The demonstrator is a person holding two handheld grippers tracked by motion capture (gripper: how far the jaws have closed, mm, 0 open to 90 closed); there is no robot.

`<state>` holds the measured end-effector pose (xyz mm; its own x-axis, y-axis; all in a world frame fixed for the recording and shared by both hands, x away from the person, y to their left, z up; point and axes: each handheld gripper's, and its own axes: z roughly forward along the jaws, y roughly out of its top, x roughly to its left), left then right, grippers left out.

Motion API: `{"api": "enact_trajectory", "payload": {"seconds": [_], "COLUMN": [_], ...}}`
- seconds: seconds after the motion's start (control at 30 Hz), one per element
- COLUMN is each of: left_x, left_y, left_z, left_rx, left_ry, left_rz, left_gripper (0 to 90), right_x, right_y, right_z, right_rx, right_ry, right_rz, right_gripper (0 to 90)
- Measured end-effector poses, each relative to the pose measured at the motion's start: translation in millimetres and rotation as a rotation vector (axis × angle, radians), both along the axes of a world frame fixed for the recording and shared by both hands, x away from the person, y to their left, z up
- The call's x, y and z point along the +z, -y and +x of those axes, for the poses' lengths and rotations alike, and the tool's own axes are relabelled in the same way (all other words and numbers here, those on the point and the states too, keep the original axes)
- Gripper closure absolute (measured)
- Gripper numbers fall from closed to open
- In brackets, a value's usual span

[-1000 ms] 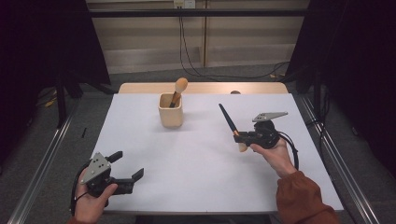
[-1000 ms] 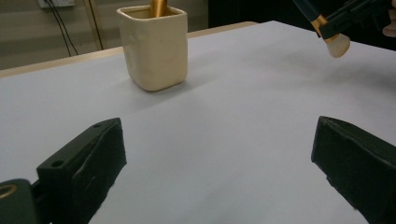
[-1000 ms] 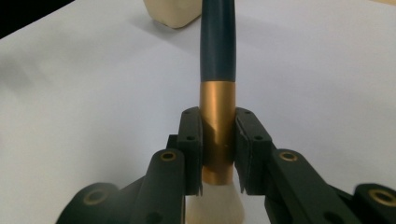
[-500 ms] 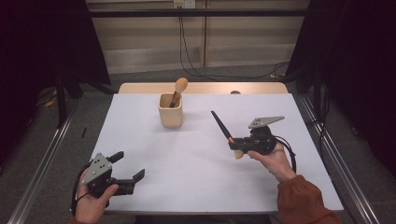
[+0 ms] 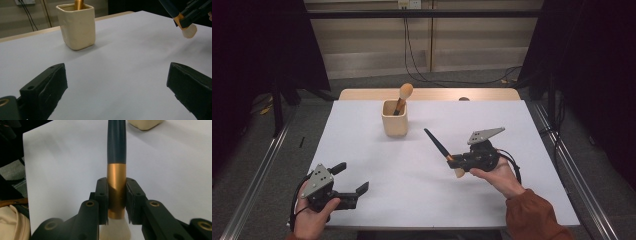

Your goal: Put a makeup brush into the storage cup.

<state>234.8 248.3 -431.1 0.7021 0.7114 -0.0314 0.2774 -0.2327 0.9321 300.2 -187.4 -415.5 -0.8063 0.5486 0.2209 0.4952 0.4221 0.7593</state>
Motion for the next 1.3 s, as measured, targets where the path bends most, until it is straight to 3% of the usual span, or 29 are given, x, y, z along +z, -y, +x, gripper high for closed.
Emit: {"api": "enact_trajectory", "payload": {"seconds": [0.1,0.33,0.47,0.73,0.9,1.3], "left_x": [2.0,1.8,2.9,3.8,4.8,7.7], "left_y": [1.3,1.8,2.2,4.3,6.3,13.4], "left_z": [-0.3,-0.9,-1.4,-1.4,-1.8,-2.1], "left_rx": [0.000,-0.008,-0.009,-0.003,-0.021,-0.064], "left_ry": [0.004,0.005,0.003,-0.011,0.003,-0.009], "left_rz": [-0.002,-0.001,0.002,0.007,0.012,0.043], "left_gripper": [2.9,2.9,2.9,2.9,2.8,2.6], "right_x": [1.8,2.5,1.7,0.4,1.6,-0.3], "right_y": [-6.5,-23.6,-27.0,-33.1,-40.1,-51.5], "right_z": [-1.2,-2.6,-0.5,0.7,-0.7,-2.8], "right_rx": [0.027,0.089,0.100,0.156,0.209,0.299], "right_ry": [0.000,-0.004,-0.046,-0.080,-0.086,-0.105], "right_rz": [0.016,-0.013,-0.039,-0.072,-0.103,-0.175], "right_gripper": [74.7,74.7,74.7,74.6,74.6,74.6]}}
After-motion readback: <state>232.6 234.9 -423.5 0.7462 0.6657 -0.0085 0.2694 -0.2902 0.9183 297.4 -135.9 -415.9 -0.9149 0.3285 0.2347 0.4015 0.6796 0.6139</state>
